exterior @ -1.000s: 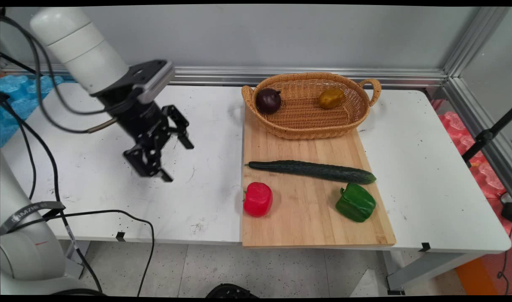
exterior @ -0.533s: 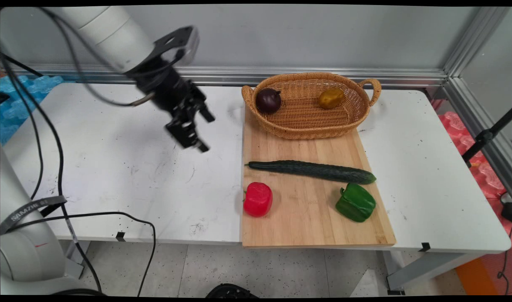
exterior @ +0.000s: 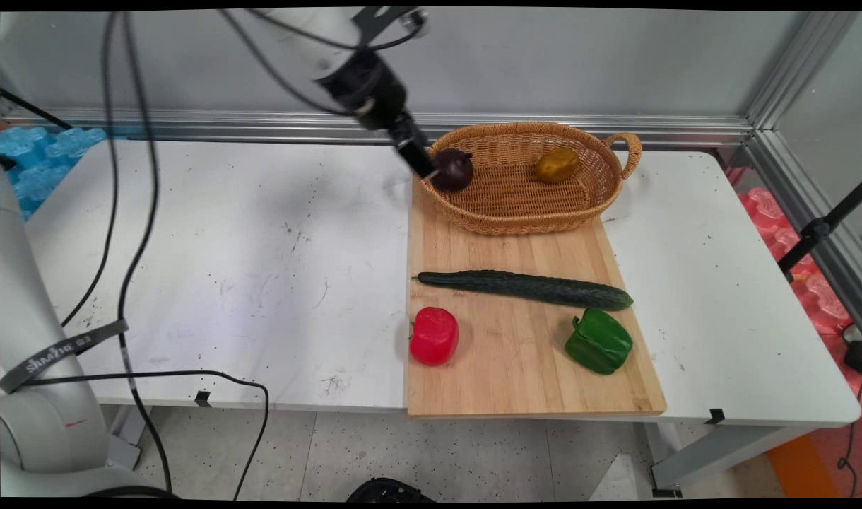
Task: Pick up the potato from the vegetable basket
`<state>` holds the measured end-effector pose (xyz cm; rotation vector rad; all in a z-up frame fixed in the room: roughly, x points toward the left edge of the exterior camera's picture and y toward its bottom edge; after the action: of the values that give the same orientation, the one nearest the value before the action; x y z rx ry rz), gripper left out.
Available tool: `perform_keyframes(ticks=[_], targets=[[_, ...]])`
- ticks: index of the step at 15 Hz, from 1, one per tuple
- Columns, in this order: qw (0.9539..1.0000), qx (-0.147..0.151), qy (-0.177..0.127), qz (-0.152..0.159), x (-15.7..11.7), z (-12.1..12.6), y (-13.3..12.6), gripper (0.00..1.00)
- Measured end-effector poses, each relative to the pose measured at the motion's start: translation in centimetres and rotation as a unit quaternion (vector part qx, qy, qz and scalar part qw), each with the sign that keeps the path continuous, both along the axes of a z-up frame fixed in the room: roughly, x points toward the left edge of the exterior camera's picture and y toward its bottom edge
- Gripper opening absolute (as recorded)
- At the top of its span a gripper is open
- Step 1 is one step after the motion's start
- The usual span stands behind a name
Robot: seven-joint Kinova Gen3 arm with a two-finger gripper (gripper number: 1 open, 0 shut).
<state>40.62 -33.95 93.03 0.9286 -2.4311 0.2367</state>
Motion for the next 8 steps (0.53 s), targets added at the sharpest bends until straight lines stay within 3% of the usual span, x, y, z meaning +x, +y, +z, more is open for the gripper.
perform_keyframes(ticks=[8], targets=[[0.9975,-0.022,0.016,0.065,-6.3,-3.0,-9.6,1.00]])
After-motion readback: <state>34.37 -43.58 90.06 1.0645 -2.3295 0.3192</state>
